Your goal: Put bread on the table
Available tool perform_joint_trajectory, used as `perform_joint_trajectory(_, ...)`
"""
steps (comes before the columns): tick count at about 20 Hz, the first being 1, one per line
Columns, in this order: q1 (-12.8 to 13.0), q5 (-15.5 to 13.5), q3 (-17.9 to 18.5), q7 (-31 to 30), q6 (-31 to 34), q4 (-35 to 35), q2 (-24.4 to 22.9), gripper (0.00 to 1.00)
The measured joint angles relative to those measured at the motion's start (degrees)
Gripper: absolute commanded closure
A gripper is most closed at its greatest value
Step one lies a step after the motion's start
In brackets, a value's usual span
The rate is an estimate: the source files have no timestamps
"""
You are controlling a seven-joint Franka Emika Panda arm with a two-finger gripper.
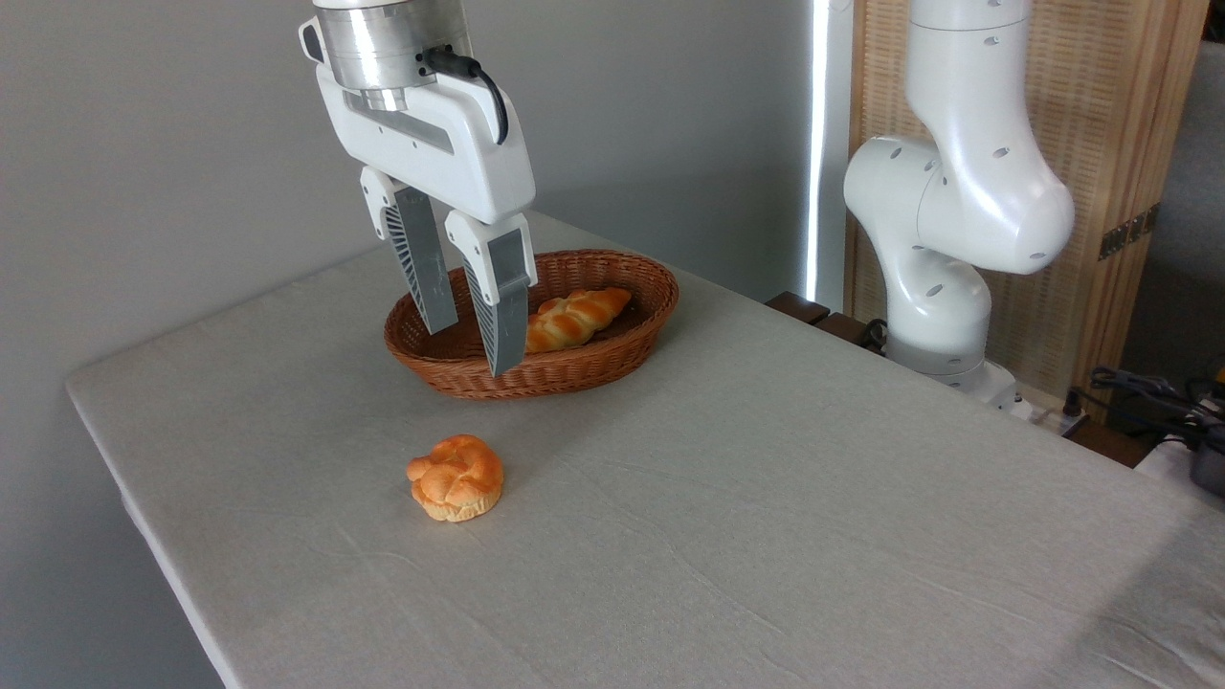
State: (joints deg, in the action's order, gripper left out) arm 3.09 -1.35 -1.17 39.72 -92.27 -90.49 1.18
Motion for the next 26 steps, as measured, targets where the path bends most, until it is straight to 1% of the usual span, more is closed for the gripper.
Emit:
perform_joint_trajectory(1, -0.5, 0.0, 0.0, 0.0, 0.0, 0.0, 0.0, 0.0)
perform_joint_trajectory(6, -0.9, -0.2, 0.0, 0.0, 0.0, 0.0, 0.0, 0.0)
perform_joint_trajectory(26, -1.1, -0.3, 0.0, 0.0, 0.0, 0.0, 0.0, 0.0)
